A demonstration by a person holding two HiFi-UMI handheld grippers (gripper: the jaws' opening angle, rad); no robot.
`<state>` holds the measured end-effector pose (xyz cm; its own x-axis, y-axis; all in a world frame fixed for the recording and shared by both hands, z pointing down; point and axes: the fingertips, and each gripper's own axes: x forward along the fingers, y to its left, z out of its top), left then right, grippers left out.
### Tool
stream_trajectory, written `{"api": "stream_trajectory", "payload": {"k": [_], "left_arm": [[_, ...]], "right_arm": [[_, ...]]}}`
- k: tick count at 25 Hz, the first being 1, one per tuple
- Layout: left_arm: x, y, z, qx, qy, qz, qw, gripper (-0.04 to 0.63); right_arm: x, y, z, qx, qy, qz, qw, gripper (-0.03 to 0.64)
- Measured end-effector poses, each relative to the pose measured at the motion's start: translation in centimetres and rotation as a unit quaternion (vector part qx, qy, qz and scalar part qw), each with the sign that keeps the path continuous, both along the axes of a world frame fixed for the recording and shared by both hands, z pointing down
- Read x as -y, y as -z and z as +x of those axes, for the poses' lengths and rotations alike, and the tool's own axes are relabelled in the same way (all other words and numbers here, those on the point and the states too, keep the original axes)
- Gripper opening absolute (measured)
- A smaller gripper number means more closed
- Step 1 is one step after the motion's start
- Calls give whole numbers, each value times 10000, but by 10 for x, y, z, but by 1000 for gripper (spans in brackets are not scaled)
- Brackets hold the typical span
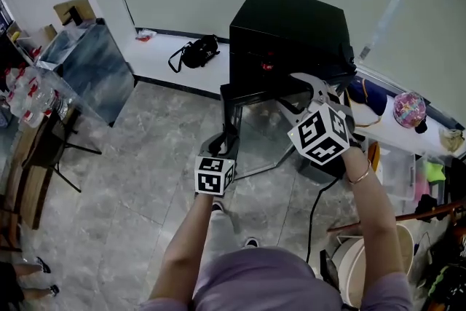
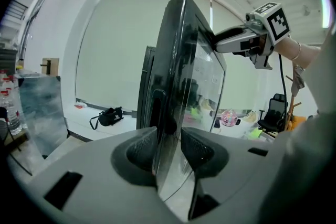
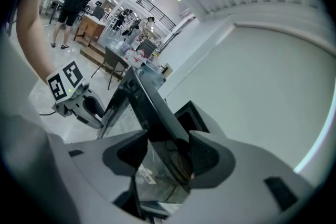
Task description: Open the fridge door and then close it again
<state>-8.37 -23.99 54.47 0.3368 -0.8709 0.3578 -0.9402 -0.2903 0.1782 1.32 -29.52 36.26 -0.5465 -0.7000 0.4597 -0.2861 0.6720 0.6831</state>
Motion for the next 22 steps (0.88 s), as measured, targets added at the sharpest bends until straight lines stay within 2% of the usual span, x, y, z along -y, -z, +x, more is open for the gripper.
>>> {"api": "stream_trajectory", "payload": {"k": [7, 13, 18, 22], "left_arm": [[-43, 2, 25, 27, 284, 40, 9996, 132], [-83, 5, 53, -124, 466, 87, 9988, 132], [-109, 3, 80, -134, 415, 38, 9990, 138], [-125, 4, 99, -86, 272, 38, 9996, 138]], "right_arm": [[-30, 2, 18, 62, 192, 76, 9998, 250], [-58, 4, 39, -14, 142, 65, 9999, 249], [-99, 6, 64, 291, 62, -35, 9996, 249], [-134, 6, 79, 595, 44, -335, 9977, 249]]}}
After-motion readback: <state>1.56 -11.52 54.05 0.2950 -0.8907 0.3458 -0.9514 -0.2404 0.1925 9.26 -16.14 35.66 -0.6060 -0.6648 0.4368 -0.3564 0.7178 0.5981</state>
